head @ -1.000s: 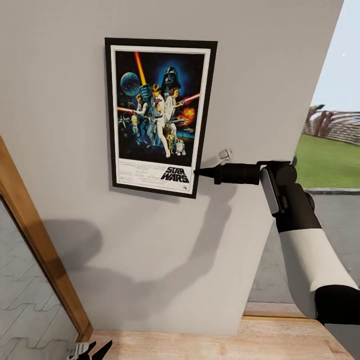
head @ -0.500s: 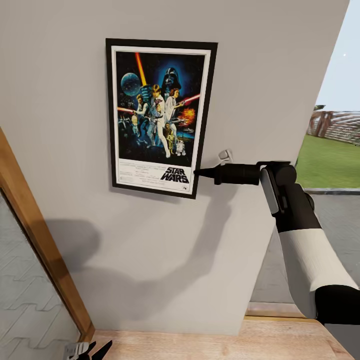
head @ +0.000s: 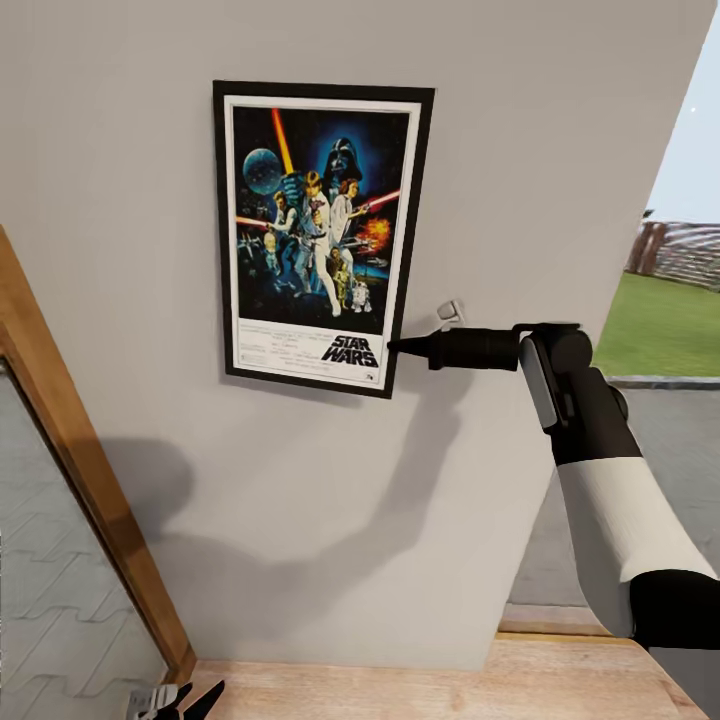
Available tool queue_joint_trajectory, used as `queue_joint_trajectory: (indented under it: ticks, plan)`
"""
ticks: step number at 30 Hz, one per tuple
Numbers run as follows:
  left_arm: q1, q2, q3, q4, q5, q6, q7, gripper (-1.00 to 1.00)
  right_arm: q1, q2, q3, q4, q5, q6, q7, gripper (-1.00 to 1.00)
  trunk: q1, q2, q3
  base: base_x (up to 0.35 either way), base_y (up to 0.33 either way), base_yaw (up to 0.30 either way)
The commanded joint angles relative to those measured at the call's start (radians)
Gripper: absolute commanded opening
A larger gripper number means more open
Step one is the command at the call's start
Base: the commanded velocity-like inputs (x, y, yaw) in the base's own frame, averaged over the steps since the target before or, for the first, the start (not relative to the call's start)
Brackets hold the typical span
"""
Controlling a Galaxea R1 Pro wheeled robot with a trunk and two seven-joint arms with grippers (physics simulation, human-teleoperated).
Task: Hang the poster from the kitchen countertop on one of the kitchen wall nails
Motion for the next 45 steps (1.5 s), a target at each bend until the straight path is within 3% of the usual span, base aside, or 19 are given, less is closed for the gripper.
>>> queue_joint_trajectory:
  ticks: [1, 45]
  plan:
    - [-0.001, 0.0, -0.002, 0.001, 0.002, -0.005, -0.002, 1.0, -0.001, -0.001, 0.002, 0.014, 0.053, -0.013, -0.002, -1.0, 0.001, -0.002, -0.002, 0.0, 0.152, 0.0]
    - [-0.001, 0.001, -0.002, 0.0, 0.002, -0.005, -0.002, 1.0, -0.001, -0.001, 0.001, 0.014, 0.053, -0.013, -0.002, -1.0, 0.001, -0.002, -0.002, 0.005, 0.047, 0.0]
